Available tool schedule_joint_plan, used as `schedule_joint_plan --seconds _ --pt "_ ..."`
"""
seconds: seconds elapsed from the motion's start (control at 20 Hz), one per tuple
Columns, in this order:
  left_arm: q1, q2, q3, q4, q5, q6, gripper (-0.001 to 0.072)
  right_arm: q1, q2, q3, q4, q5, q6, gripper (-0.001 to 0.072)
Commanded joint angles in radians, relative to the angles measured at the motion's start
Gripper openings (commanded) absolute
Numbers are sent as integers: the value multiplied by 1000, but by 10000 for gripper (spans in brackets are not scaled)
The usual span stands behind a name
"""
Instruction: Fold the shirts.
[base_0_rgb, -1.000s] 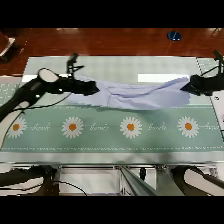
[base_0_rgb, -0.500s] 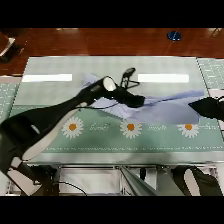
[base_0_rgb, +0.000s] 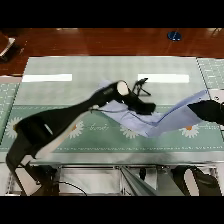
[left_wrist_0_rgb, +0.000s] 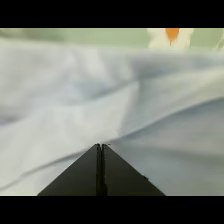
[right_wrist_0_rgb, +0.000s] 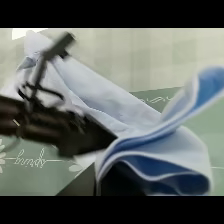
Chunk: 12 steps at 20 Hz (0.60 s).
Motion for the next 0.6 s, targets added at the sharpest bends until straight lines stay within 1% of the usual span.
schedule_joint_plan --seconds 0.0,0.1,0.15,0.2,0.25,0.35,0.5,0.55 --pt "200 102 8 139 -164 -14 27 1 -43 2 57 -2 -2 17" --pt "337 226 -25 296 -245 -31 27 2 -105 2 194 -23 -71 17" --pt "404 312 -70 363 -251 -52 28 2 -142 2 277 -35 -111 17" --pt "463 404 -126 401 -241 -54 28 9 -185 3 351 -47 -144 17" --pt "521 512 -201 423 -215 -51 28 50 -232 16 360 -71 -153 17" --pt "607 734 -380 433 -133 -43 28 207 -336 61 344 -153 -156 17" --pt "651 1039 -666 432 -21 -44 28 477 -548 202 309 -299 -152 18" --pt "650 1125 -760 420 5 -60 28 552 -637 269 309 -338 -152 17"
